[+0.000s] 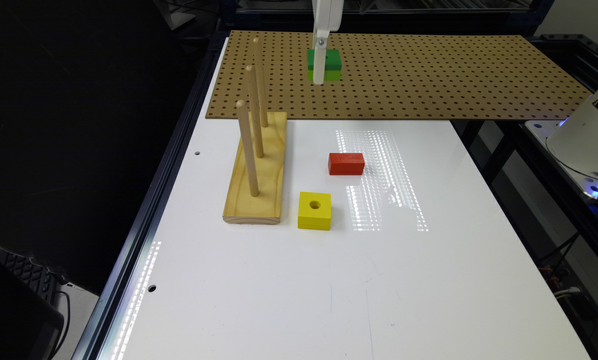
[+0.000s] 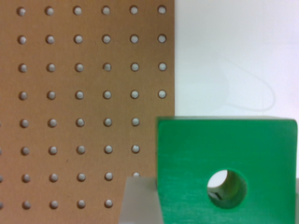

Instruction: Pick up green block.

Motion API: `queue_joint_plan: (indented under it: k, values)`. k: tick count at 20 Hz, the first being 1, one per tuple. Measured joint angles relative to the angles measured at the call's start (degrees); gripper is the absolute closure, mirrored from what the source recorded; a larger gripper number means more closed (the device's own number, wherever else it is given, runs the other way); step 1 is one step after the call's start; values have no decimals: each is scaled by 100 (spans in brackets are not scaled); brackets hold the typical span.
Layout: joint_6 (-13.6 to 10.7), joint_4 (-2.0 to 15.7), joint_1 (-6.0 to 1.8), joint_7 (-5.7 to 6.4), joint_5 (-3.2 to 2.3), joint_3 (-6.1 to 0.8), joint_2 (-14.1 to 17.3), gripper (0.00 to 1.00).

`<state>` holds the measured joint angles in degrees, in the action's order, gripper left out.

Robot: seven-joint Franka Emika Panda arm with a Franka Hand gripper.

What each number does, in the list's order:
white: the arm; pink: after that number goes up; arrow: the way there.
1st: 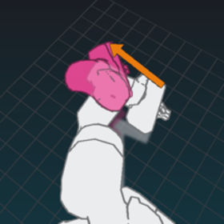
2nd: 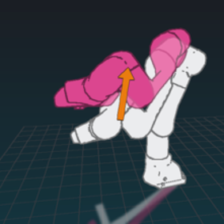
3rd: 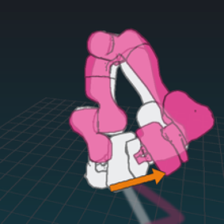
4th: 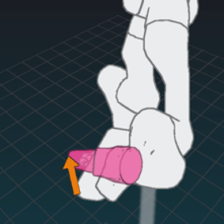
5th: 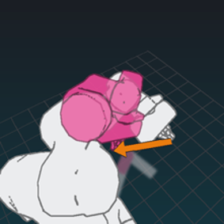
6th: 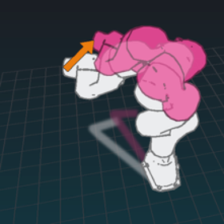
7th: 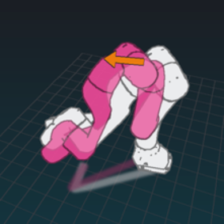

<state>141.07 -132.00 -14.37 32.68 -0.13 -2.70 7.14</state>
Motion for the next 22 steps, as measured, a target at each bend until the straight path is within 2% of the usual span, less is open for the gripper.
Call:
queue_joint_plan:
  k: [3,9,22]
  values:
    - [-109,6,0,0,0,0,-131,100]
    - [-493,6,1,0,3,-1,-537,100]
    - [-508,6,1,0,3,-1,-545,100]
